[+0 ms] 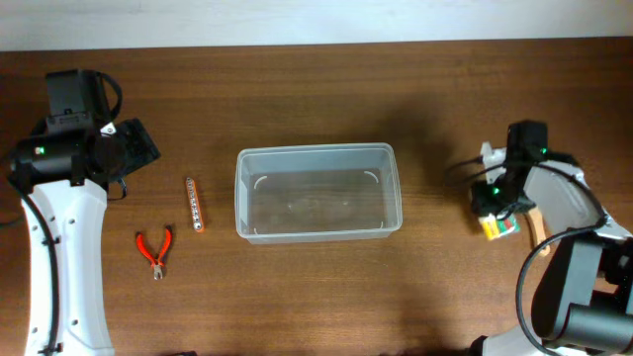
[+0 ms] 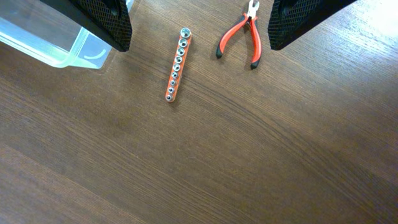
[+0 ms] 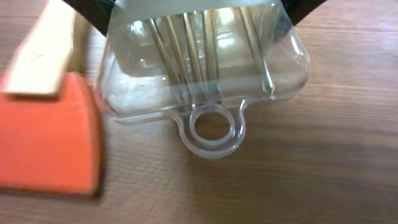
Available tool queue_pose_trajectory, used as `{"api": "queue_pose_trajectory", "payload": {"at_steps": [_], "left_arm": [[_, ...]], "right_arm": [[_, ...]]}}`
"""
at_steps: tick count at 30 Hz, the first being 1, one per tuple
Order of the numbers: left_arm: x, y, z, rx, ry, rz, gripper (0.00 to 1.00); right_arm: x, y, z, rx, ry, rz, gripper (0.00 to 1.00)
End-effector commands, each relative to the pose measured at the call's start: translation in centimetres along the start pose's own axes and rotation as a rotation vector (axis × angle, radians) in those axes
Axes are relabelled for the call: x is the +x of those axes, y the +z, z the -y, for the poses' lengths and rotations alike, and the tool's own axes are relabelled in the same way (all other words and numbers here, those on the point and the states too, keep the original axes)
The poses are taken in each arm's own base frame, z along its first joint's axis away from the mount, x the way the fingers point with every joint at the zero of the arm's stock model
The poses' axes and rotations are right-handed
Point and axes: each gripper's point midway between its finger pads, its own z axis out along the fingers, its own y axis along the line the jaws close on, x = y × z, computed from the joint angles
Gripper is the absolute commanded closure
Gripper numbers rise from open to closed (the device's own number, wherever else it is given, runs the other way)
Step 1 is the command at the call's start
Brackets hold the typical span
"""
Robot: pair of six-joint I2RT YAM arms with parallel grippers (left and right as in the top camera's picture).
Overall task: Pack container
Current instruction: 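Carry the packaged item with the right gripper into the container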
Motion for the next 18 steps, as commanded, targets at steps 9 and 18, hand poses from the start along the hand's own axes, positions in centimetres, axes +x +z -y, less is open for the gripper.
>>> {"api": "queue_pose_trajectory", "payload": {"at_steps": [9, 18], "left_arm": [[-0.6, -0.7, -0.2, -0.006, -0.013, 0.027, 0.27], [-0.6, -0.7, -0.2, -0.006, -0.013, 0.027, 0.28]], "right_arm": [[-9.0, -11.4, -3.1, 0.030, -0.198, 0.213, 0.96], [-11.7, -20.6, -16.8, -0.019, -0.633, 0.390, 0.96]]}}
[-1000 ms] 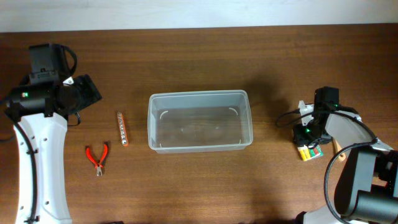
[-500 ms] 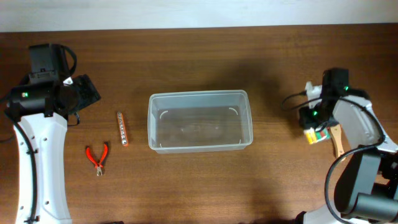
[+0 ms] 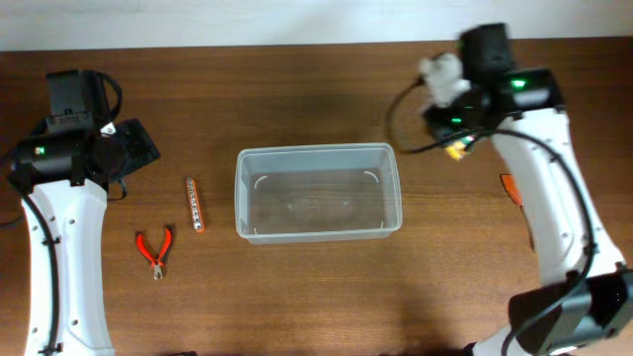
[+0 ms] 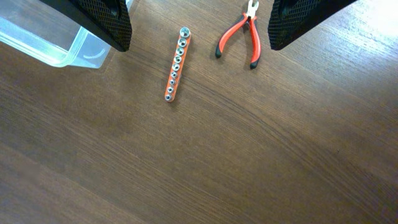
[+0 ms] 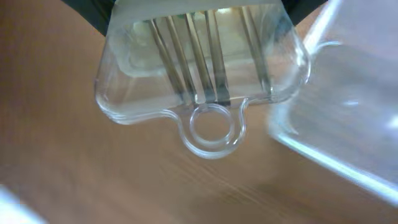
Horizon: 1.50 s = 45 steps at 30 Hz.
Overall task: Pack container
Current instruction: 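Carry the packaged item with the right gripper into the container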
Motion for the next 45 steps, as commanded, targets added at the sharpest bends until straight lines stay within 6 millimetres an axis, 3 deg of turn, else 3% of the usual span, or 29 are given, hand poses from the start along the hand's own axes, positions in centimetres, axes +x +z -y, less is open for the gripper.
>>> {"api": "queue_pose_trajectory", "payload": {"at_steps": [1, 5, 7, 11, 20, 26, 32, 35, 42, 45], "left_arm": [[-0.6, -0.7, -0.2, -0.004, -0.013, 0.026, 0.28], [-0.6, -0.7, -0.2, -0.004, -0.013, 0.026, 0.28], [-0.6, -0.7, -0.2, -0.004, -0.013, 0.026, 0.28], [-0.5, -0.7, -0.2, -0.004, -0.014, 0.025, 0.28], [-0.5, -0.7, -0.2, -0.004, -0.013, 0.025, 0.27], [-0.5, -0.7, -0.2, -0.004, -0.014, 0.025, 0.28], [-0.5, -0.7, -0.2, -0.004, -0.014, 0.025, 0.27], [-0.5, -0.7, -0.2, -0.004, -0.014, 0.025, 0.28], [-0.5, -0.7, -0.2, -0.004, -0.014, 0.024, 0.28], [-0.5, -0.7, -0.2, -0.004, -0.014, 0.024, 0.28]], "right_arm": [[-3.0, -2.3, -5.2, -0.046, -0.211, 0.072, 0.96], [-3.5, -2.8, -13.1, -0.179, -0.455, 0.081, 0.96], [-3.3, -2.3, -16.1, -0.216, -0.554, 0.074, 0.96], [-3.0, 0.1, -18.9, -0.252, -0.632, 0.043, 0.96], [-0.7, 10.3, -20.7, -0.330, -0.622, -0.123, 0.96], [0.8, 14.3, -21.6, -0.357, -0.626, -0.200, 0.96], [1.1, 15.0, -21.8, -0.361, -0.626, -0.212, 0.94], [1.2, 15.0, -21.8, -0.362, -0.626, -0.216, 0.68], [1.2, 15.0, -21.8, -0.362, -0.626, -0.216, 0.63], [1.2, 15.0, -21.8, -0.361, -0.622, -0.217, 0.55]]}}
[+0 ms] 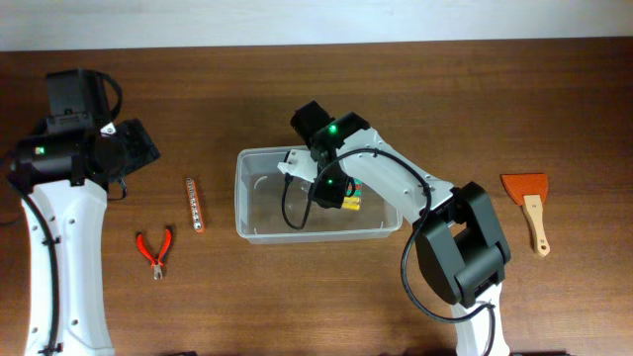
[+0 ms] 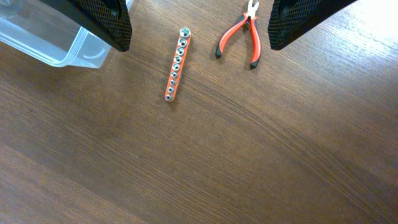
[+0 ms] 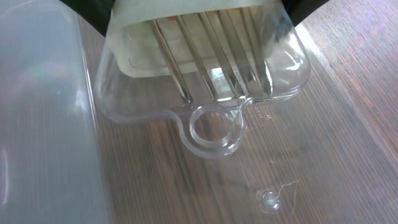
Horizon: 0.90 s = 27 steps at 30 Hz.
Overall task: Pack container
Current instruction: 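Carry the packaged item with the right gripper into the container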
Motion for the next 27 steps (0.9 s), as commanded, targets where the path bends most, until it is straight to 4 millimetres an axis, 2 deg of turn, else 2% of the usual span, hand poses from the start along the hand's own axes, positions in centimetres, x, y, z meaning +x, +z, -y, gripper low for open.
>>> {"api": "queue_pose_trajectory", "payload": {"at_steps": [1, 3, 6, 8, 12, 16, 19, 23, 25, 26, 27], "left_arm": [[-0.5, -0.7, -0.2, -0.004, -0.013, 0.024, 0.28], [-0.5, -0.7, -0.2, -0.004, -0.013, 0.024, 0.28], [-0.5, -0.7, -0.2, -0.004, -0.013, 0.024, 0.28], [-0.5, -0.7, -0.2, -0.005, -0.013, 0.022, 0.27], [-0.5, -0.7, -0.2, -0.005, -0.013, 0.022, 0.28], [-0.5, -0.7, -0.2, -0.005, -0.013, 0.022, 0.28], [-0.5, -0.7, -0.2, -0.005, -0.013, 0.022, 0.27], [-0.5, -0.7, -0.1, -0.004, -0.013, 0.025, 0.27], [-0.6, -0.7, -0.1, -0.003, -0.014, 0.026, 0.27], [-0.6, -0.7, -0.1, -0.004, -0.013, 0.026, 0.28], [-0.6, -0.7, -0.1, -0.004, -0.013, 0.026, 0.27]], "right_arm": [[-0.1, 0.1, -0.1, -0.014, 0.010, 0.009, 0.51], [0.0, 0.1, -0.1, -0.014, 0.010, 0.008, 0.37], [-0.1, 0.0, -0.1, -0.014, 0.010, 0.008, 0.31], [-0.1, 0.0, -0.1, -0.014, 0.010, 0.008, 0.22], [-0.1, -0.2, 0.1, -0.006, 0.009, 0.011, 0.19], [-0.6, -2.1, 0.6, 0.029, 0.008, 0.042, 0.18], [-0.9, -5.4, 1.1, 0.082, 0.008, 0.076, 0.18], [-0.4, -12.5, 3.3, 0.259, 0.137, 0.134, 0.15], [0.9, -16.8, 4.8, 0.373, 0.278, 0.181, 0.11], [1.9, -19.0, 5.6, 0.426, 0.363, 0.207, 0.01], [3.4, -21.1, 6.4, 0.477, 0.457, 0.230, 0.01]]}}
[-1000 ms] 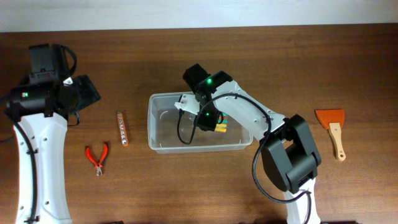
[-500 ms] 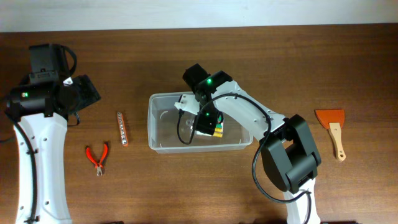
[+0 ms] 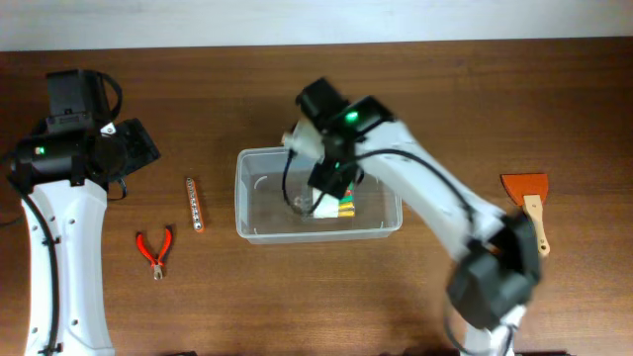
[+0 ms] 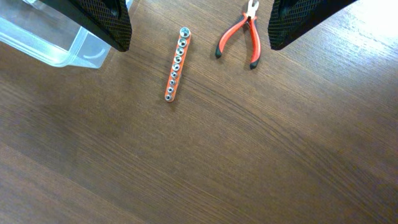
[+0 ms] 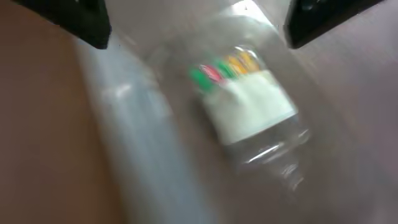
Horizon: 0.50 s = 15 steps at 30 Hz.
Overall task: Pack container
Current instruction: 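Carry the packaged item with the right gripper into the container, then release the item and lift the right gripper away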
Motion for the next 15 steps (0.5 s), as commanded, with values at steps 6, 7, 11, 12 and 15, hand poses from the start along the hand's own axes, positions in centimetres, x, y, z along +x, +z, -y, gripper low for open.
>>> {"api": "queue_pose_trajectory", "payload": {"at_steps": [6, 7, 11, 12, 15], "left_arm": [[-0.6, -0.7, -0.1, -0.003, -0.014, 0.028, 0.28], [-0.6, -0.7, -0.1, -0.002, -0.014, 0.028, 0.28], [-0.6, -0.7, -0.1, -0.002, -0.015, 0.028, 0.28], [-0.6, -0.7, -0.1, -0.002, -0.015, 0.028, 0.28], [-0.6, -0.7, -0.1, -0.002, -0.015, 0.028, 0.27]], "right_arm": [[13.2, -17.3, 12.3, 0.408, 0.907, 0.155, 0.01], [15.4, -18.4, 12.8, 0.422, 0.999, 0.155, 0.01], [23.3, -21.2, 12.8, 0.448, 1.325, 0.129, 0.01], [25.3, -21.8, 12.4, 0.463, 1.401, 0.101, 0.01], [30.9, -22.9, 11.1, 0.505, 1.568, 0.000, 0.01]]}}
